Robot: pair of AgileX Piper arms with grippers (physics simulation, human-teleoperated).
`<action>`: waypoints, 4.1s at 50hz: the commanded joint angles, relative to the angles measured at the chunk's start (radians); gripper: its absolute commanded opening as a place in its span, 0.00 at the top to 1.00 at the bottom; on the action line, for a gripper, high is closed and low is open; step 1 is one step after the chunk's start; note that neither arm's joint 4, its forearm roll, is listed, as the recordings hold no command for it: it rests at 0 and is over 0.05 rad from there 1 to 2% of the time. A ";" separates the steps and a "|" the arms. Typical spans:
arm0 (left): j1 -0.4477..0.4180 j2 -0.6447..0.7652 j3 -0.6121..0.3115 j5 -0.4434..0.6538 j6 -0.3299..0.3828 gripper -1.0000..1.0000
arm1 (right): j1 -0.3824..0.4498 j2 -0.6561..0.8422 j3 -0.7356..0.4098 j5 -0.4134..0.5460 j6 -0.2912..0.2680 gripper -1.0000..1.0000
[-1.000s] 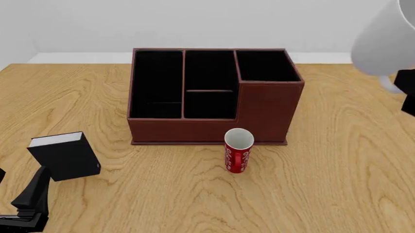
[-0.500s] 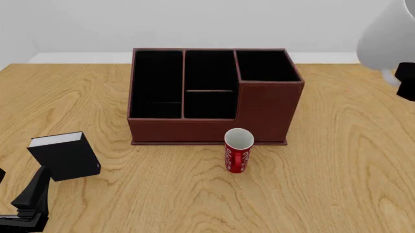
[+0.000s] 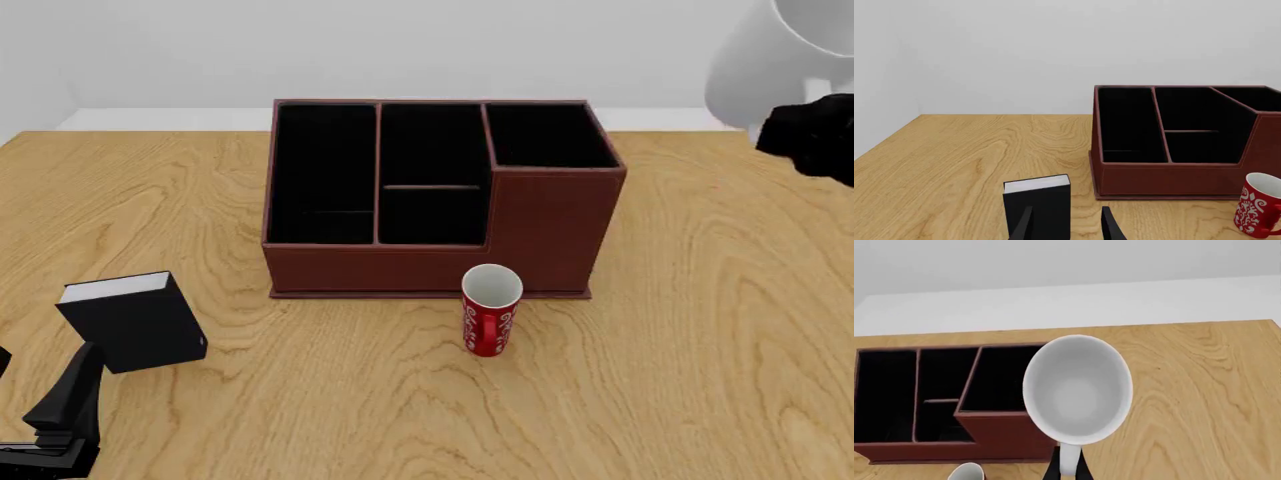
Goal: Pick up the white mug and place it to the right of the caddy.
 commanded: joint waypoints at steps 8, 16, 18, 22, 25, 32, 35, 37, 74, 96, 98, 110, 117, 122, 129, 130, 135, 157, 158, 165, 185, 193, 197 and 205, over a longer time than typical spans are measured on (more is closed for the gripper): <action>0.000 0.000 0.000 0.000 0.000 0.00 | -0.009 0.131 -0.103 -0.016 0.003 1.00; 0.000 0.000 0.000 0.000 0.000 0.00 | -0.004 0.191 -0.135 -0.018 -0.003 1.00; 0.000 0.000 0.000 0.000 0.000 0.00 | -0.007 0.209 -0.139 -0.022 -0.005 1.00; 0.000 0.000 0.000 0.000 0.000 0.00 | -0.011 0.235 -0.141 -0.030 -0.002 1.00; 0.000 0.000 0.000 0.000 0.000 0.00 | -0.013 0.250 -0.142 -0.035 0.000 1.00; 0.000 0.000 0.000 0.000 0.000 0.00 | -0.021 0.286 -0.149 -0.041 -0.001 1.00; 0.000 0.000 0.000 0.000 0.000 0.00 | -0.024 0.292 -0.151 -0.040 -0.003 1.00; 0.000 0.000 0.000 0.000 0.000 0.00 | -0.028 0.297 -0.152 -0.041 -0.004 1.00; 0.000 0.000 0.000 0.000 0.000 0.00 | -0.071 0.427 -0.136 -0.088 0.000 1.00; 0.000 0.000 0.000 0.000 0.000 0.00 | -0.136 0.480 -0.089 -0.095 -0.046 1.00; 0.000 0.000 0.000 0.000 0.000 0.00 | -0.140 0.482 -0.082 -0.097 -0.053 1.00; 0.000 0.000 0.000 0.000 0.000 0.00 | -0.140 0.483 -0.078 -0.077 -0.066 1.00; 0.000 0.000 0.000 0.000 0.000 0.00 | -0.146 0.502 -0.071 -0.079 -0.079 1.00; 0.000 0.000 0.000 0.000 0.000 0.00 | -0.145 0.513 -0.067 -0.077 -0.086 1.00; 0.000 0.000 0.000 0.000 0.000 0.00 | -0.131 0.534 -0.062 -0.080 -0.079 1.00; 0.000 0.000 0.000 0.000 0.000 0.00 | -0.124 0.542 -0.061 -0.081 -0.075 1.00; 0.000 0.000 0.000 0.000 0.000 0.00 | -0.115 0.563 -0.054 -0.090 -0.063 1.00; 0.000 0.000 0.000 0.000 0.000 0.00 | -0.108 0.606 -0.016 -0.125 -0.052 1.00; 0.000 0.000 0.000 0.000 0.000 0.00 | -0.107 0.610 -0.016 -0.126 -0.053 1.00; 0.000 0.000 0.000 0.000 0.000 0.00 | -0.109 0.623 -0.018 -0.131 -0.061 1.00; 0.000 0.000 0.000 0.000 0.000 0.00 | -0.092 0.674 -0.029 -0.148 -0.054 1.00; 0.000 0.000 0.000 0.000 0.000 0.00 | -0.079 0.706 -0.024 -0.164 -0.044 1.00; 0.000 0.000 0.000 0.000 0.000 0.00 | -0.079 0.712 -0.021 -0.168 -0.040 1.00; 0.000 0.000 0.000 0.000 0.000 0.00 | -0.062 0.734 -0.014 -0.186 -0.031 1.00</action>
